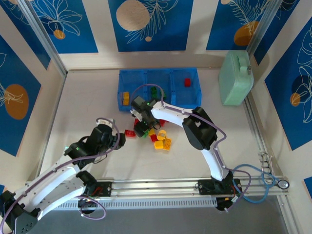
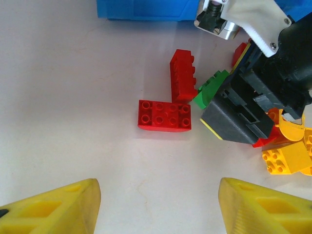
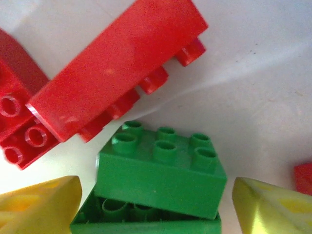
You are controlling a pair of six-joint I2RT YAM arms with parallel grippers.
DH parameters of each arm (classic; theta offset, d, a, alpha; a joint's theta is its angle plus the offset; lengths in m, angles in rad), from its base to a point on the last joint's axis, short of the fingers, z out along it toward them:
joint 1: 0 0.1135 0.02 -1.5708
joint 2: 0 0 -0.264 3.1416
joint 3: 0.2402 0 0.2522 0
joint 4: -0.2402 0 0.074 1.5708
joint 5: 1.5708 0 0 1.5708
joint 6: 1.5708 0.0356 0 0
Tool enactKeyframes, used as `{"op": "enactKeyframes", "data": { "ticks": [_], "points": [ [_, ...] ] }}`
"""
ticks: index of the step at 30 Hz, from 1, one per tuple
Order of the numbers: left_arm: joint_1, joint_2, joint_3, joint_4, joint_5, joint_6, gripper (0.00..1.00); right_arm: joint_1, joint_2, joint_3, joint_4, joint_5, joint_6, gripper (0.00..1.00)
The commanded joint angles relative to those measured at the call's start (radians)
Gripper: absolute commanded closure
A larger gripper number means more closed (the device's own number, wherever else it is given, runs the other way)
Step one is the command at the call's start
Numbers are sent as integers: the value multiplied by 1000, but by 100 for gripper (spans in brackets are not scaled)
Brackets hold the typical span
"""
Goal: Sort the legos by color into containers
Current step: Pick up the lego from the center of the table.
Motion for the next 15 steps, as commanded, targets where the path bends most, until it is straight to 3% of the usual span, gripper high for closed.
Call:
{"op": "enactKeyframes", "data": {
  "ticks": [1,15],
  "points": [
    [-7,-17,-14,-27,-24,-13,35,6,31,35,8,49,30,23],
    [-7,-31,-25,-39,-41,-6,36,26,-11,30,1,80,49,45]
  ]
}}
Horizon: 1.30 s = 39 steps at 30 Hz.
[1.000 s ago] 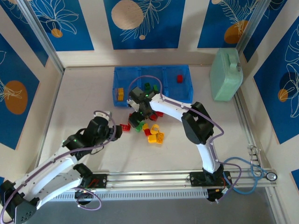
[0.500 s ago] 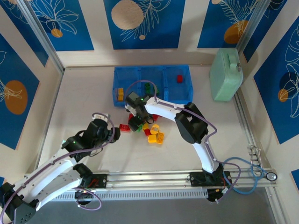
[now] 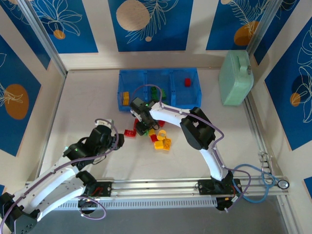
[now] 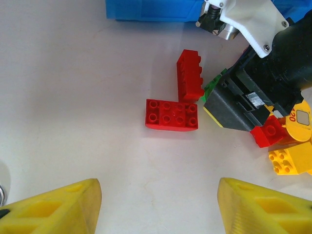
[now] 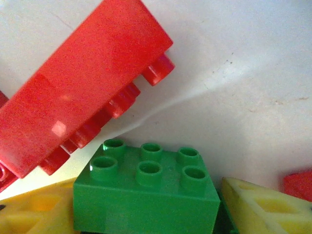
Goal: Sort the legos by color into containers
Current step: Pick up the lego from the center of the table, then place the lego in the container.
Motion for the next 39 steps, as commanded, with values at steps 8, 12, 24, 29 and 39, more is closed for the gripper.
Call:
{"op": "enactKeyframes", "data": {
  "ticks": [8,12,24,29,39],
  "points": [
    [-7,-8,-20,-21,-20,-3,36,17,-118,24,-82,27,13,47],
    [-7,-8,-17,-19,-19,-2,37,15,-165,22,-111,44,13,46],
    [-7,63,-12,33,64,22,36,-180,-101,339,-206,77,-15,45],
    [-14,75,-21,48,107,12,36,-285,49,545,-271,51,-10,44],
    [-71,158,5,83,115,20,36,-325,242,823,-298,114,-16,35]
  ]
}}
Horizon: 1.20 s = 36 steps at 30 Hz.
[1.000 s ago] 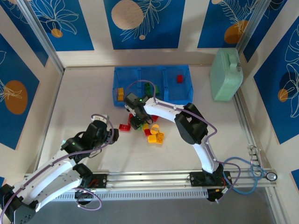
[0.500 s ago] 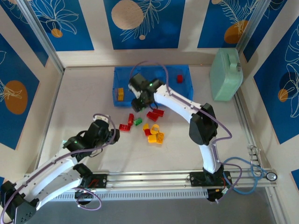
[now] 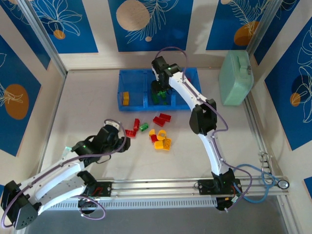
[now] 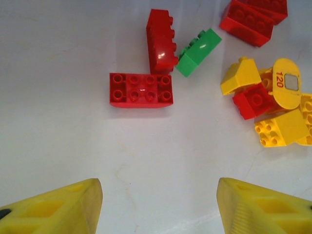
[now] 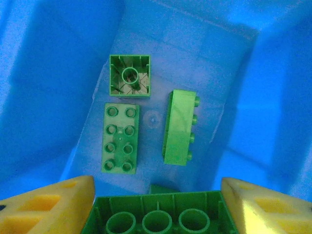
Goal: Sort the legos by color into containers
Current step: Place the lego in the container, then pick up the lego from the center of the table.
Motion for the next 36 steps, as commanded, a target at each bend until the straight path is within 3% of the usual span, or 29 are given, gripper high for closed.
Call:
{"op": "enactKeyframes", "data": {
  "ticks": [1,2,6,14,23,29,36],
  "points": [
    [-21,44,28,23,17,24,36,11,11,109,-41,35,-10,22],
    [-25,61,38,26,19,31,36,13,9,129,-53,41,-10,17],
    [-34,131,76,52,31,66,36,28,-75,95,-51,57,2,14],
    [-31,400,258,103,98,201,35,83,-491,-376,174,62,22,13],
    [26,742,498,106,166,301,39,79,-880,-870,319,27,80,14],
    [54,883,606,62,159,357,46,38,-1061,-1105,363,-11,134,16],
    [79,962,633,51,162,373,52,18,-1169,-1274,379,-26,188,17]
  ]
}}
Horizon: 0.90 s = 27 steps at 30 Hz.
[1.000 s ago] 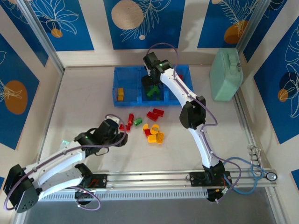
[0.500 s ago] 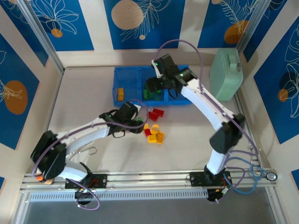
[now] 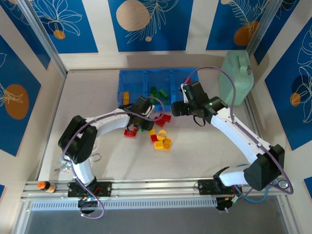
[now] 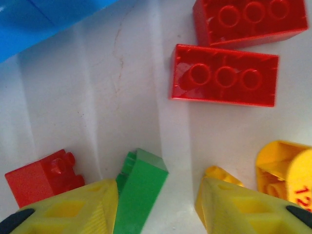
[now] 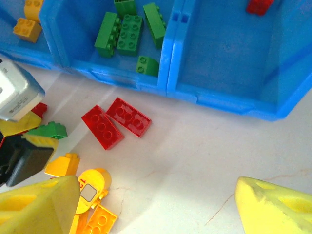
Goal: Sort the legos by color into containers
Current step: Pick up the lego from the center of the table.
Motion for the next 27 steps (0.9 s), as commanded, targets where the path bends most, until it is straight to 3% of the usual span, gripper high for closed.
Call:
{"op": "enactKeyframes", "data": {
  "ticks": [1,27],
  "points": [
    [10,24,25,-42,5,33,52,-8,-53,-53,31,-35,51,17],
    [-12,94,-18,-64,-39,44,58,-13,-120,-154,45,-58,104,18]
  ]
}}
